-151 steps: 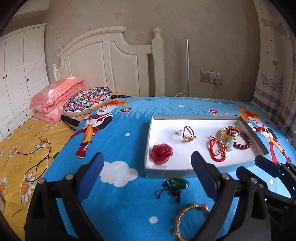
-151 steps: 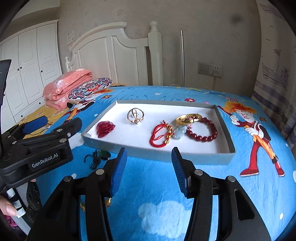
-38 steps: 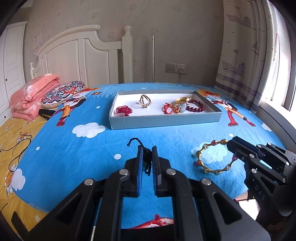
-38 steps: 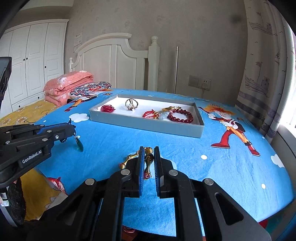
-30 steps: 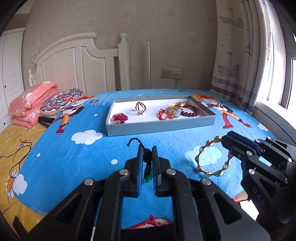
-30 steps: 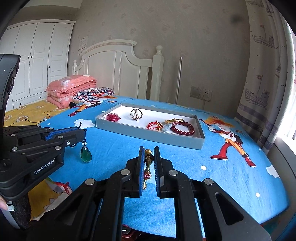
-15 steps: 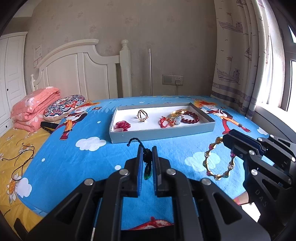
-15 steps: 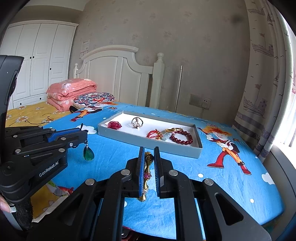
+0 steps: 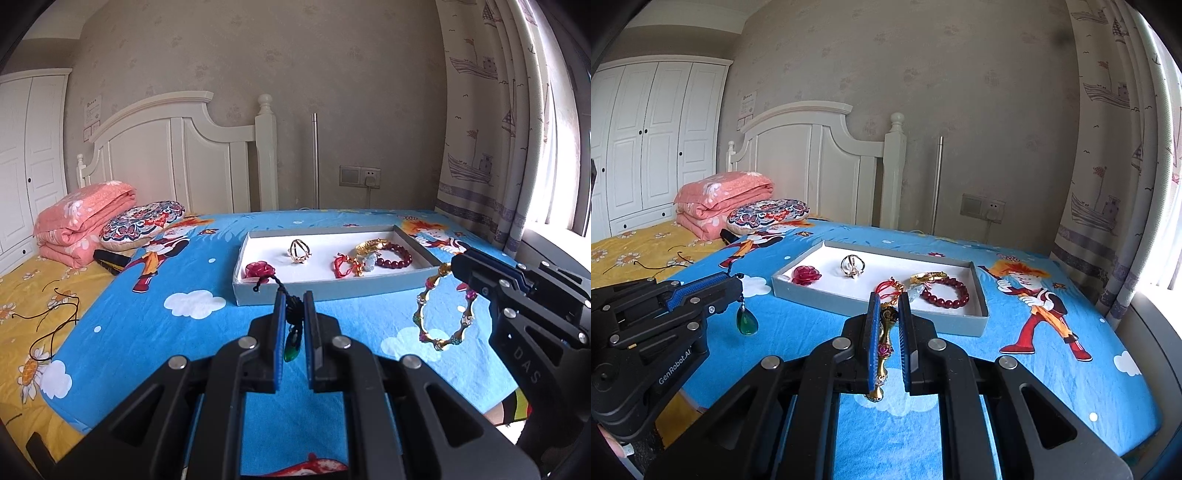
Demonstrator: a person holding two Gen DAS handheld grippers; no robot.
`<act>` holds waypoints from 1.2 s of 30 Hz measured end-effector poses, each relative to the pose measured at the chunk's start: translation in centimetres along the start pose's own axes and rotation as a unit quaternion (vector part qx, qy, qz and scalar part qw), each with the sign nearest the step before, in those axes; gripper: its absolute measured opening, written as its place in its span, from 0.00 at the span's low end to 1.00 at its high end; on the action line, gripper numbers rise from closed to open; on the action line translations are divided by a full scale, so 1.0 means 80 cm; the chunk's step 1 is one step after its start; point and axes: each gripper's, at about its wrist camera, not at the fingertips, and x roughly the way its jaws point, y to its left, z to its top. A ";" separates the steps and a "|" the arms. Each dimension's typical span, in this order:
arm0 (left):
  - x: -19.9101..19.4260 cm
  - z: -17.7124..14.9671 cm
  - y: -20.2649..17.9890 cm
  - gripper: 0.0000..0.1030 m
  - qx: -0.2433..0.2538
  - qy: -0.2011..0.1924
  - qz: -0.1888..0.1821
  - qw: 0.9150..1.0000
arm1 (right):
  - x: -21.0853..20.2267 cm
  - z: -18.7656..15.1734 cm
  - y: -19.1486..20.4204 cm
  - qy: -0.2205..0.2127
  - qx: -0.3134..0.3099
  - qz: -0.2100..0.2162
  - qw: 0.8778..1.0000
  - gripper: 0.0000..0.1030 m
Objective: Organize jewelry
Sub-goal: 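Carry the bamboo bracelet in right tool while left tool carries the green pendant to tray, then open right tool to drop the bracelet while left tool releases the pendant in tray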
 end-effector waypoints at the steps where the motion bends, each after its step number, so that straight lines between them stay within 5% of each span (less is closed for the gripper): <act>1: 0.000 0.003 0.001 0.09 -0.003 -0.004 0.004 1.000 | 0.002 0.002 -0.002 0.000 0.004 -0.002 1.000 0.10; 16: 0.034 0.047 -0.004 0.09 -0.029 -0.044 0.036 0.998 | 0.059 0.038 -0.028 0.009 0.060 -0.018 0.998 0.10; 29: 0.127 0.139 0.008 0.09 -0.031 -0.036 0.025 0.999 | 0.131 0.108 -0.044 -0.007 0.065 -0.016 0.998 0.10; 36: 0.193 0.154 0.011 0.09 -0.044 -0.008 0.036 0.998 | 0.192 0.108 -0.058 0.023 0.083 -0.013 0.996 0.10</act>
